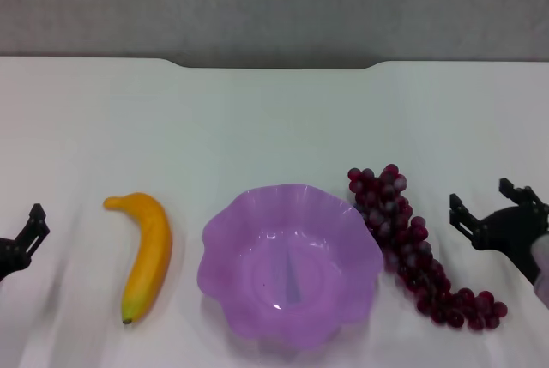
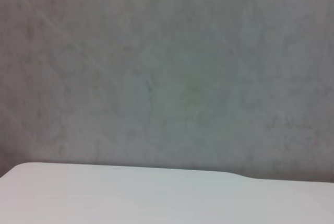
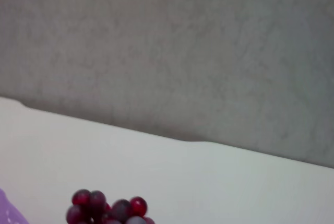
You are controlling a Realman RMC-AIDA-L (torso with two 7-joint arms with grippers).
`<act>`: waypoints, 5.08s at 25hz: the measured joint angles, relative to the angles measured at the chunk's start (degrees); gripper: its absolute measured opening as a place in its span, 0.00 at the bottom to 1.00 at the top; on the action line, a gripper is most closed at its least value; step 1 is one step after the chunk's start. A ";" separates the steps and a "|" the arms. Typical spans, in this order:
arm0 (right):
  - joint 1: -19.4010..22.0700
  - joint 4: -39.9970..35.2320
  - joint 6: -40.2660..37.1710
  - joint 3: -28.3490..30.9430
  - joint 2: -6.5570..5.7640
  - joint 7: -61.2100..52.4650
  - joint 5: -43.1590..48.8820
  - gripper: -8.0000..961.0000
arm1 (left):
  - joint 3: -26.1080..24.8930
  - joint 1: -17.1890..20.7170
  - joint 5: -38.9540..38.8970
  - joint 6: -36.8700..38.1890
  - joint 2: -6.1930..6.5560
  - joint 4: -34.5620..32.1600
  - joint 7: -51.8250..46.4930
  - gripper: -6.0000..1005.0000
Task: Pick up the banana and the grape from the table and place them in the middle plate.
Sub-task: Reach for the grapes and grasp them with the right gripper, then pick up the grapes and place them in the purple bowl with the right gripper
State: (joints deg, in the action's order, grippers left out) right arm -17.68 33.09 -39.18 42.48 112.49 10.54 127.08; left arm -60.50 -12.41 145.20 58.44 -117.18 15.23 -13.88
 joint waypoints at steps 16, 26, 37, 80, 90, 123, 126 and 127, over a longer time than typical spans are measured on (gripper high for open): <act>10.51 39.54 65.47 36.76 2.05 22.78 -0.01 0.80 | -1.41 -0.49 -0.02 -0.09 0.12 -0.38 0.11 0.89; 6.94 39.26 78.29 43.77 2.19 19.35 4.42 0.79 | -2.46 -0.51 -0.01 -0.12 0.04 -0.31 1.46 0.89; 1.15 30.68 76.68 38.72 2.40 19.24 5.05 0.77 | -2.26 -0.51 -0.01 -0.17 -0.07 0.20 1.49 0.89; -2.01 22.69 65.67 29.68 2.56 19.81 5.11 0.49 | -2.44 -0.78 0.08 -0.08 -0.15 0.33 1.49 0.89; -1.70 22.26 64.56 29.57 2.56 19.85 4.88 0.42 | -2.61 -0.60 -0.01 0.22 -0.15 0.33 1.49 0.89; 4.00 20.59 37.58 20.68 2.56 19.88 4.69 0.35 | -2.61 -0.51 -0.01 0.46 -0.15 0.33 1.49 0.89; 4.34 20.72 35.12 20.54 2.56 19.88 4.82 0.34 | -2.62 -0.51 -0.01 0.45 -0.15 0.33 1.49 0.89; 4.39 20.84 34.38 20.36 2.55 19.88 4.90 0.33 | -2.64 -0.51 -0.01 0.45 -0.15 0.33 1.49 0.89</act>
State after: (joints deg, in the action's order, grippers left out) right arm -13.29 53.93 -4.80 62.84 115.04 30.41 131.98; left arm -63.14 -12.92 145.19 58.89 -117.34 15.56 -12.39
